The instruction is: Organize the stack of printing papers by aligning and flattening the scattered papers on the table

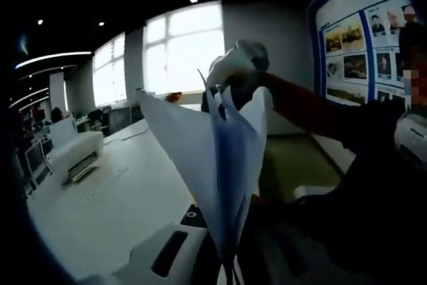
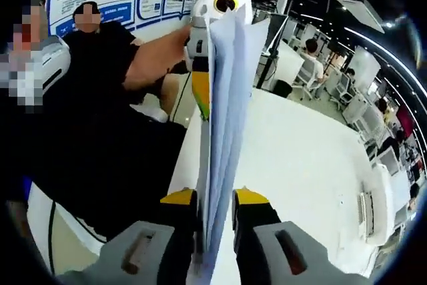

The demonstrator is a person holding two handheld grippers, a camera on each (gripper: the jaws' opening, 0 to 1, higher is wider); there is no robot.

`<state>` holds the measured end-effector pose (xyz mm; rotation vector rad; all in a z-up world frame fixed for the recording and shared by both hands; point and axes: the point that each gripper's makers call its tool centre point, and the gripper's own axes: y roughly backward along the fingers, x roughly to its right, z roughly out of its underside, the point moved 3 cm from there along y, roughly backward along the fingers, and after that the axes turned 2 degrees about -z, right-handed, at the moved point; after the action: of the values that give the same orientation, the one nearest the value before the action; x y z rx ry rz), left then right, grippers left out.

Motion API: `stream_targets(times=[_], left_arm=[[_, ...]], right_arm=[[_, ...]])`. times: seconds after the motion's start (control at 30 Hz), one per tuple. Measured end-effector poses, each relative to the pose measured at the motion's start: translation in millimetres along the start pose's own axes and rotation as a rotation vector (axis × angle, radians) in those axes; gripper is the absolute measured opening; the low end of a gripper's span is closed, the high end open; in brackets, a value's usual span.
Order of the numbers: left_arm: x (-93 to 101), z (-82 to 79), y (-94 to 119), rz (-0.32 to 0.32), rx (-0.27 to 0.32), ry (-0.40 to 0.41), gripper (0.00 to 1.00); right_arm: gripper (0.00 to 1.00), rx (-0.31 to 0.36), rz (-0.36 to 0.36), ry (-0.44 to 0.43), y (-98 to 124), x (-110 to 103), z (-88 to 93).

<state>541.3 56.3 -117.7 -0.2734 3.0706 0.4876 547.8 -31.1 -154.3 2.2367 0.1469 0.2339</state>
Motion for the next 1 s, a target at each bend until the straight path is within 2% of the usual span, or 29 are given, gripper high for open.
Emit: stream_targets(times=[0.07,0.17,0.33,0.4,0.47,0.53,0.67,0.77,0.87,0.93,1.0], left_arm=[[3.2,1.8,-1.1,0.003,-0.009,-0.007,0.05],[4.3,4.1,0.2,-0.003,-0.009,-0.026,0.06],[-0.8,1.1,2.7,-0.018,0.049,-0.016,0.07],[-3.0,0.6,2.9,-0.026,0.055,-0.016,0.09],[-12.0,-0.5,5.5,-0.086,0.067,-0.051,0.17],[-17.4,-1.5,9.3,-0.109,0.083,-0.061,0.26],[-30.3,-5.5,23.8,-0.168,0.152,-0.063,0.34],[-41.5,-8.4,36.4,-0.233,0.222,-0.087,0.48],[-49.1,-13.2,52.8,-0.3,0.341,-0.126,0.69],[-52.0,-11.3,60.7,-0.328,0.392,-0.119,0.77],[-54.2,-5.0,67.1,-0.34,0.43,-0.095,0.8]], right_arm=[[0.0,-0.02,-0.05,0.006,-4.9,-7.8,0.7],[0.0,-0.014,-0.052,0.01,-6.6,-11.0,0.5],[0.0,0.024,-0.038,-0.006,-3.5,-13.1,2.0],[0.0,0.023,-0.025,-0.016,-2.3,-13.1,5.9],[0.0,0.013,-0.003,-0.027,0.5,-11.9,12.1],[0.0,0.018,0.013,-0.04,4.0,-11.3,16.0],[0.0,0.058,0.057,-0.048,11.8,-9.5,18.8],[0.0,0.119,0.104,-0.06,20.4,-5.2,18.3],[0.0,0.209,0.13,-0.083,23.9,-6.4,14.8],[0.0,0.253,0.14,-0.083,24.1,-9.1,15.4],[0.0,0.312,0.141,-0.104,24.5,-10.6,14.3]])
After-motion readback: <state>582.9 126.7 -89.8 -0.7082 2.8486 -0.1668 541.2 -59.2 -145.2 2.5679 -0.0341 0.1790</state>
